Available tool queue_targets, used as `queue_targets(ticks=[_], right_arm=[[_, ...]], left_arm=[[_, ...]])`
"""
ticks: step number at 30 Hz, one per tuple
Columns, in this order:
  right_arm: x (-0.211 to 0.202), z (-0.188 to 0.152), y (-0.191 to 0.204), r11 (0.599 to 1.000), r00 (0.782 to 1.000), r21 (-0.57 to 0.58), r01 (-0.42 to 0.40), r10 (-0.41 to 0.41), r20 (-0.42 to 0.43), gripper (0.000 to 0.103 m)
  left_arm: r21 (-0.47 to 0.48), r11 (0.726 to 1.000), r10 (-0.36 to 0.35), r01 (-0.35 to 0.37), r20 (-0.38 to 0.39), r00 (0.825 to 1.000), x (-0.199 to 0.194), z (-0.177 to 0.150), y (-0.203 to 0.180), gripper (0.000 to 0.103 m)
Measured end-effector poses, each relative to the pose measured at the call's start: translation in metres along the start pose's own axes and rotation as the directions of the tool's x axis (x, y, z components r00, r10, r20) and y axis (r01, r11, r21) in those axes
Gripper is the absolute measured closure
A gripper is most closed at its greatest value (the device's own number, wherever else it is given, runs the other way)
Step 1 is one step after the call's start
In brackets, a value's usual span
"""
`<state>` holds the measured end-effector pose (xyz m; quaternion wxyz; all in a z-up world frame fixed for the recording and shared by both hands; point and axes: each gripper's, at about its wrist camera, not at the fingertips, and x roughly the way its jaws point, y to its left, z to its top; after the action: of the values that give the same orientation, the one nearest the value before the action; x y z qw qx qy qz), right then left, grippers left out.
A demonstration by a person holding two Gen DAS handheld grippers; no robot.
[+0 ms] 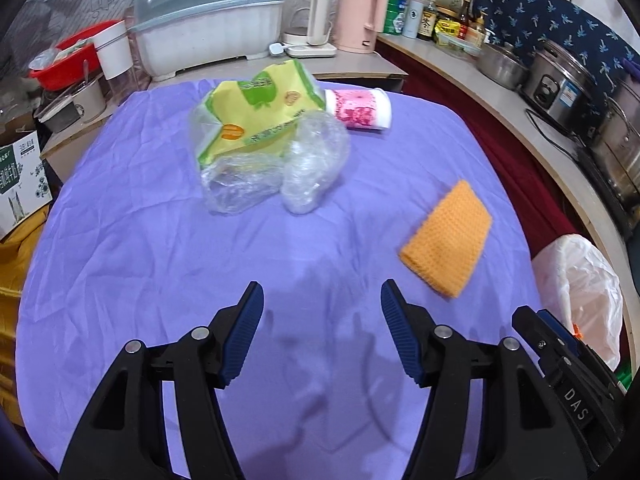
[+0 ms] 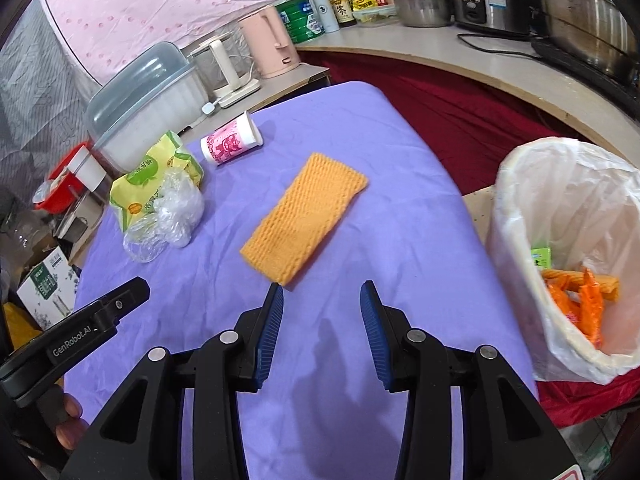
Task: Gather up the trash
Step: 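Move both grippers back to the clear plastic bag and second mesh sleeve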
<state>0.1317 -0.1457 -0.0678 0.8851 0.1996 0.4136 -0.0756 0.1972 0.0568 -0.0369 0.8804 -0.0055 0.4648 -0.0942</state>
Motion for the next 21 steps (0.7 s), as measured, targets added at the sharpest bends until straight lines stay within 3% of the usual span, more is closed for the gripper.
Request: queue_targets(ticks=[6,17,21], right_arm=[[0.027,0.009,0.007,1.000,0.999,0.022,-0.017,0.018,-0.031,0.064],[0.072,0.024,0.014,0.999,0.997,0.035,-0.021,0.024,-0.079,0.064],[0.086,0.027,0.015,0.999,0.995,0.041,-0.020,0.024,-0.094,0.064]], left_arm=[[0.013,0.999,0.038,-0.039,0.026,0.999,0.014,0.015,0.012,0.040],[0.011,0.999,0.031,-0.031,0.027,0.999,0.052,0.046,0.017,0.032],[0.018,0.999,0.039,-0.040,0.047,0.998,0.064,0.056,0.013,0.025]])
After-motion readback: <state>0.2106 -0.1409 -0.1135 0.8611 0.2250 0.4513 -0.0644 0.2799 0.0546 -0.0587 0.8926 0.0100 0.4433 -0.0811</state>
